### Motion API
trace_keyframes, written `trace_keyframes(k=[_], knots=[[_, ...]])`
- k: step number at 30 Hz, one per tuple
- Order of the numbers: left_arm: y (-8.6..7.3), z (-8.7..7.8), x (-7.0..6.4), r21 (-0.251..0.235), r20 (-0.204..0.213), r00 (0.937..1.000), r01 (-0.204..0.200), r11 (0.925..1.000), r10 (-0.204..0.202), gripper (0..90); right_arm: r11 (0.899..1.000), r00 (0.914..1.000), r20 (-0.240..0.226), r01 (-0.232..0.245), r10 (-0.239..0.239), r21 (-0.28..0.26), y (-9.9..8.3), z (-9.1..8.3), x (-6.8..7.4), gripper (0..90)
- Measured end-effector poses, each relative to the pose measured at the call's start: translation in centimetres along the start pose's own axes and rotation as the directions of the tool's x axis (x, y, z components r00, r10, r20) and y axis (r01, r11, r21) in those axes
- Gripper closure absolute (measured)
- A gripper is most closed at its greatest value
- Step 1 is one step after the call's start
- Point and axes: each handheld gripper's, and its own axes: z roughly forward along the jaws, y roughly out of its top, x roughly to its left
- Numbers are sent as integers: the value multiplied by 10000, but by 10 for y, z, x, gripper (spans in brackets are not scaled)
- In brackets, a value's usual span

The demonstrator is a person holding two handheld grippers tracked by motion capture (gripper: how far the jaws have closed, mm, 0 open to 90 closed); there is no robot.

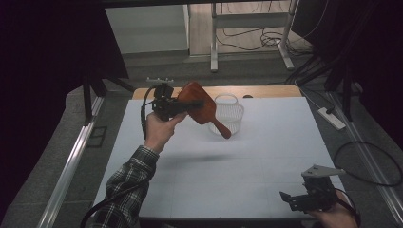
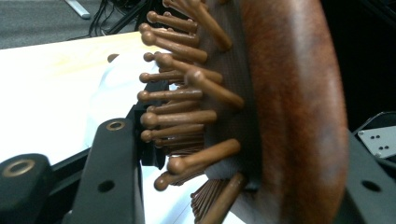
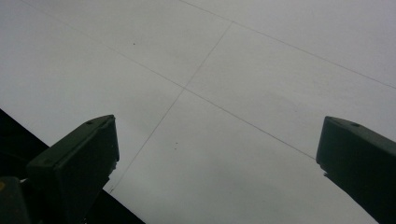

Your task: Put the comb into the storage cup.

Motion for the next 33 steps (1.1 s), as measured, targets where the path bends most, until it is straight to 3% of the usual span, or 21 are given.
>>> trace_keyframes(k=[7, 22, 33], knots=[[9, 1, 2, -131, -203, 9997, 112, 9999, -114, 500, 9998, 9998, -56, -195, 195, -80, -1, -2, -2, 0], [20, 7, 20, -656, -715, 9962, 456, 9968, -503, 502, 10000, 9999, -108, -21, 21, -35, -1, -1, -1, 0], [25, 15, 28, -911, -868, 9935, 661, 9936, -741, 502, 10000, 9999, -140, -57, 57, 4, -1, -1, -1, 0]])
